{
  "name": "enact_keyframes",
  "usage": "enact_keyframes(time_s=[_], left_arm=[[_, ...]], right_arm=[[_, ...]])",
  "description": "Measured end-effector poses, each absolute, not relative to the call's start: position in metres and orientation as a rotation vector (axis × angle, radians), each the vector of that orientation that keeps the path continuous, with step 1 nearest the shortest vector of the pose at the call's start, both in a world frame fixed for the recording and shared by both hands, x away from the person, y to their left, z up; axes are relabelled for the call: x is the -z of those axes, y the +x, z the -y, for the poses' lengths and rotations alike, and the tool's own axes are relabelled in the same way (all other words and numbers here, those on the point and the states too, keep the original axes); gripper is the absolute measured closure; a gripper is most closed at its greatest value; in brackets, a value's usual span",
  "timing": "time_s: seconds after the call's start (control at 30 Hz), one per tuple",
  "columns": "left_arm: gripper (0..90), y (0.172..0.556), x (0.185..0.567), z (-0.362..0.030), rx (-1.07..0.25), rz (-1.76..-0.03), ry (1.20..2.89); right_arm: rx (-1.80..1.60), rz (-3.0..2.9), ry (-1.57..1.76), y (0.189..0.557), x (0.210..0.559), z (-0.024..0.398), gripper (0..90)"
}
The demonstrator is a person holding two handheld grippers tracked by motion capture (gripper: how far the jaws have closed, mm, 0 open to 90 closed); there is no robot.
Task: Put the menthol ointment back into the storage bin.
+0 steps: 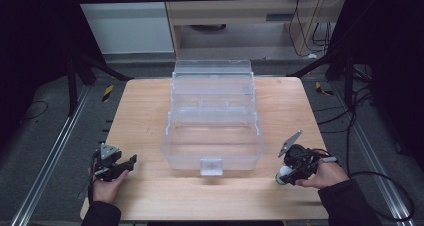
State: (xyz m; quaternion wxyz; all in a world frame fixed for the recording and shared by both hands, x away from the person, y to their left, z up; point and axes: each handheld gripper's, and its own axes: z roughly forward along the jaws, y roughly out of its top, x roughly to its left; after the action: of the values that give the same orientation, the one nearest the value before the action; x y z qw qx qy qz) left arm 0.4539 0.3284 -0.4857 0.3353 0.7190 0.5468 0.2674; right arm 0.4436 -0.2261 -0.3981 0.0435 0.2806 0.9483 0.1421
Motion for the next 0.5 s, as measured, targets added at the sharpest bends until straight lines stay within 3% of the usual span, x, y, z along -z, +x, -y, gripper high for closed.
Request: enact_keyframes(time_s=[0.5], left_arm=[[37.6, 0.454, 0.486, -0.329, -0.695, -1.427, 1.878]], right_arm=[[-0.528, -2.826, 0.851, 0.453, 0.357, 0.226, 50.5]])
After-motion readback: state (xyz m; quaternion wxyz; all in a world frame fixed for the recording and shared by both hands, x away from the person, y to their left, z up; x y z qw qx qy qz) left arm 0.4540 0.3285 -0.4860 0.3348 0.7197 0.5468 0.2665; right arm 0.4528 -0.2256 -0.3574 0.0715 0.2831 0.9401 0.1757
